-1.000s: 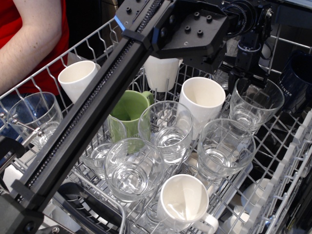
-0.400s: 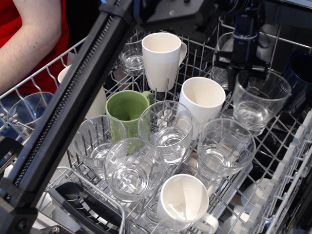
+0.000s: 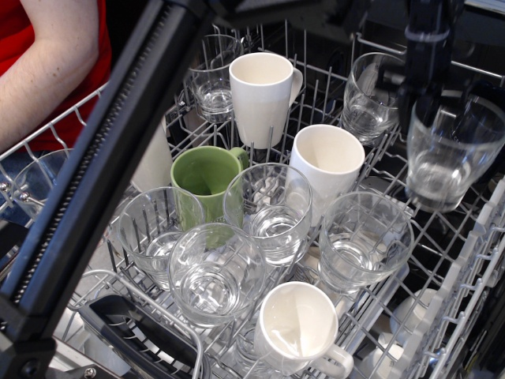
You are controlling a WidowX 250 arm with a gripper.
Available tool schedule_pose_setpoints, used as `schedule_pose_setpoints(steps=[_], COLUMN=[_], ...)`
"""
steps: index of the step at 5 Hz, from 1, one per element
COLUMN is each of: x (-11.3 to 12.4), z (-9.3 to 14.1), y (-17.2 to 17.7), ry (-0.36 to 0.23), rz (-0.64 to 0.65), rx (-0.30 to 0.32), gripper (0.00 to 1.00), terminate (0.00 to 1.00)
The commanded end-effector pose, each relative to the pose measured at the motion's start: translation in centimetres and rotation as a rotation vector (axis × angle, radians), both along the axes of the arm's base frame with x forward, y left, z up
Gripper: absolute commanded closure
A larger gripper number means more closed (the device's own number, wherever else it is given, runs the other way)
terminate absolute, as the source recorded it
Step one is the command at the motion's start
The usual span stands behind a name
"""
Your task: Pick up any cup
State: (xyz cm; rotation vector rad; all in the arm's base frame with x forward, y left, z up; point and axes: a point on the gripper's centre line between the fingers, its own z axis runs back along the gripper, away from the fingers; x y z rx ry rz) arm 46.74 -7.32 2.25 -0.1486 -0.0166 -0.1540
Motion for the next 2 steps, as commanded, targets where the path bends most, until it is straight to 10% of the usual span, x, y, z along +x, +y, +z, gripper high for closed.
schedule_pose_setpoints(steps=[1,2], x=[2.93,3.5], z=[12.58,12.86], y=[0.94,1.22], ry=[-0.266,-0.258], rz=[-0.03,-0.057], rx=[-0.033,-0.021], gripper=[1.0,1.0], terminate=[0.0,1.0])
